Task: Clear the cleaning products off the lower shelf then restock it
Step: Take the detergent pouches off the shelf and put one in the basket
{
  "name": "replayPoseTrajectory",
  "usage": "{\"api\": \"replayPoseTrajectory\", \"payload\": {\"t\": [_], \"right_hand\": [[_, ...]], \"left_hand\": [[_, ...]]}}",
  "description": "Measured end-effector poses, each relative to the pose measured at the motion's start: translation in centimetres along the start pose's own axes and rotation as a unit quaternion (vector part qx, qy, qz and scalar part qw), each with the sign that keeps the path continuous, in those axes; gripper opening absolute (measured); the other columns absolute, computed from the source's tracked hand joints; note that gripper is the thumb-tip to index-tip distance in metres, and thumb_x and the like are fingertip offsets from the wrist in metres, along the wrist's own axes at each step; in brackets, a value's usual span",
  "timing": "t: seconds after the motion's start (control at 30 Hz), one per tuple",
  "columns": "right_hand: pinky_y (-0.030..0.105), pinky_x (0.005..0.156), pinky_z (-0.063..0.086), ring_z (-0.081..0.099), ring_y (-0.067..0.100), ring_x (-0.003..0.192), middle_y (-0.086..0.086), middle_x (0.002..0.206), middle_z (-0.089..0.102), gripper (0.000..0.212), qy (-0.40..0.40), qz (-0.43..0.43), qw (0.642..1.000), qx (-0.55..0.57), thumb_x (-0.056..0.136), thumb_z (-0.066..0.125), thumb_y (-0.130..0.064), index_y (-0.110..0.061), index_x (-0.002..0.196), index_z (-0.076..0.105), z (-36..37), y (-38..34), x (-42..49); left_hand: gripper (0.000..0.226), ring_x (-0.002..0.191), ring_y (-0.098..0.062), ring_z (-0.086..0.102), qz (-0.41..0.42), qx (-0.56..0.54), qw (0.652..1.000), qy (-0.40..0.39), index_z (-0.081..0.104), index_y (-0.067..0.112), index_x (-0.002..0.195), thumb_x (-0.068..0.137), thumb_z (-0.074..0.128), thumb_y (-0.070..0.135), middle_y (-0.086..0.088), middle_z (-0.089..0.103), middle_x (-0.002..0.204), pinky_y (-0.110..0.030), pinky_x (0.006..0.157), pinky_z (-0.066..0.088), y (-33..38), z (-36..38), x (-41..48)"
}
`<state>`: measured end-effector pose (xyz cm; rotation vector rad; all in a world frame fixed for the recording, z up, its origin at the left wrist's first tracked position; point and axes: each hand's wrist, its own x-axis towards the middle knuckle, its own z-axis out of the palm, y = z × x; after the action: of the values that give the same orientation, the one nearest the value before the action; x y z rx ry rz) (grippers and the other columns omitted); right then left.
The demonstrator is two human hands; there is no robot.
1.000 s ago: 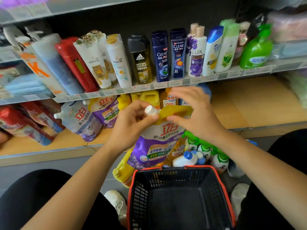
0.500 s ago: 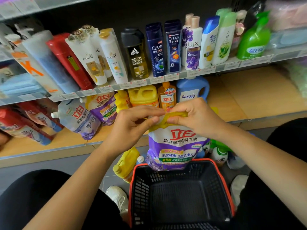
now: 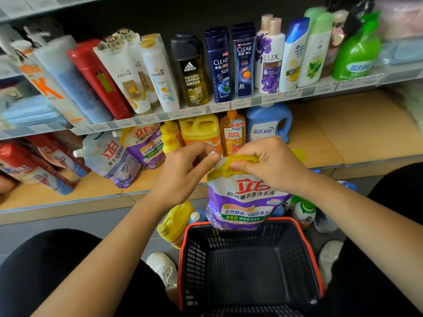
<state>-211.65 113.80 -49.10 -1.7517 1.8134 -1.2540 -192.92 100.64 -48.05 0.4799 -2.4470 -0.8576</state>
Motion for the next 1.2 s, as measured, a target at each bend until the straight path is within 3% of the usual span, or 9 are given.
{"api": "replayPoseTrajectory", "payload": {"t": [0.17, 0.3, 0.5, 0.6, 0.73, 0.83, 0.93, 1.07, 1.2], "right_hand": [[0.043, 0.065, 0.053, 0.068, 0.018, 0.07, 0.003, 0.072, 0.073, 0.013, 0.006, 0.004, 1.0, 0.001, 0.089, 0.074, -0.025, -0.014, 0.085, 0.081, 0.7, 0.0, 0.0], [0.011, 0.06, 0.046, 0.067, -0.001, 0.069, -0.013, 0.075, 0.074, 0.004, 0.011, 0.01, 0.999, 0.045, 0.088, 0.077, -0.016, -0.015, 0.087, 0.081, 0.3, 0.2, 0.1], [0.019, 0.064, 0.053, 0.071, 0.014, 0.074, 0.003, 0.08, 0.076, 0.007, 0.004, 0.018, 0.998, 0.064, 0.087, 0.077, -0.013, -0.009, 0.089, 0.081, 0.2, 0.3, 0.3], [0.028, 0.066, 0.055, 0.071, 0.022, 0.075, 0.006, 0.08, 0.076, 0.008, 0.004, 0.025, 0.997, 0.072, 0.087, 0.076, -0.014, -0.009, 0.09, 0.081, 0.1, 0.4, 0.3], [0.019, 0.065, 0.053, 0.068, 0.002, 0.071, -0.003, 0.082, 0.077, 0.007, 0.008, 0.02, 0.997, 0.071, 0.088, 0.075, -0.013, -0.013, 0.091, 0.081, 0.0, 0.3, 0.4], [0.013, 0.067, 0.051, 0.069, -0.004, 0.075, -0.018, 0.081, 0.076, 0.013, 0.011, 0.012, 0.997, 0.078, 0.089, 0.074, -0.011, -0.022, 0.093, 0.079, -0.5, 0.1, 0.4], [0.021, 0.07, 0.056, 0.071, 0.0, 0.078, -0.014, 0.086, 0.077, 0.015, 0.024, 0.007, 0.996, 0.086, 0.089, 0.074, -0.012, -0.025, 0.095, 0.078, -0.7, -0.4, 0.3], [0.035, 0.073, 0.058, 0.07, 0.008, 0.078, -0.006, 0.084, 0.078, 0.019, 0.071, 0.016, 0.993, 0.096, 0.089, 0.074, -0.013, -0.032, 0.092, 0.076, -1.0, -0.6, 0.1], [0.03, 0.069, 0.056, 0.068, 0.008, 0.075, -0.001, 0.081, 0.077, 0.008, 0.105, 0.014, 0.989, 0.106, 0.089, 0.074, -0.011, -0.016, 0.094, 0.079, -1.5, -0.7, 0.0]], "left_hand": [[0.02, 0.066, -0.018, 0.06, -0.062, -0.054, 0.996, 0.036, 0.075, 0.018, 0.09, 0.094, 0.066, 0.036, -0.001, 0.069, 0.074, -0.04, 0.06, 0.049, 0.4, 0.8, 0.5], [0.024, 0.081, -0.017, 0.068, -0.047, -0.108, 0.993, 0.002, 0.075, 0.015, 0.106, 0.09, 0.067, 0.031, -0.003, 0.074, 0.088, -0.031, 0.07, 0.055, 0.2, -0.2, 0.3], [0.029, 0.108, -0.015, 0.066, 0.002, -0.117, 0.992, -0.041, 0.07, 0.007, 0.122, 0.094, 0.066, 0.014, -0.007, 0.07, 0.114, -0.026, 0.088, 0.055, -0.1, -0.7, 0.5], [0.036, 0.107, -0.012, 0.069, -0.009, -0.158, 0.986, -0.047, 0.068, 0.004, 0.125, 0.09, 0.07, 0.007, -0.007, 0.072, 0.116, -0.022, 0.088, 0.055, -0.2, -0.8, 0.4], [0.034, 0.09, -0.008, 0.073, -0.026, -0.198, 0.98, 0.008, 0.071, 0.012, 0.113, 0.079, 0.076, 0.013, 0.002, 0.077, 0.096, -0.02, 0.08, 0.057, 0.0, -0.2, 0.4], [0.019, 0.074, -0.009, 0.071, -0.069, -0.219, 0.971, 0.065, 0.076, 0.018, 0.094, 0.076, 0.078, 0.025, 0.0, 0.076, 0.076, -0.02, 0.069, 0.056, 0.0, 0.6, 0.2], [0.019, 0.068, -0.02, 0.065, -0.096, -0.221, 0.966, 0.093, 0.077, 0.02, 0.085, 0.08, 0.078, 0.038, -0.014, 0.072, 0.075, -0.033, 0.062, 0.055, -0.6, 1.0, 0.0], [0.028, 0.074, -0.013, 0.064, -0.183, -0.238, 0.952, 0.059, 0.076, 0.016, 0.09, 0.089, 0.071, 0.044, -0.008, 0.073, 0.083, -0.027, 0.064, 0.055, -3.3, 1.7, -0.7], [0.03, 0.087, -0.021, 0.063, -0.371, -0.194, 0.907, 0.046, 0.067, 0.009, 0.108, 0.097, 0.064, 0.037, -0.009, 0.068, 0.097, -0.033, 0.071, 0.053, -7.2, 3.9, -2.0]]}}
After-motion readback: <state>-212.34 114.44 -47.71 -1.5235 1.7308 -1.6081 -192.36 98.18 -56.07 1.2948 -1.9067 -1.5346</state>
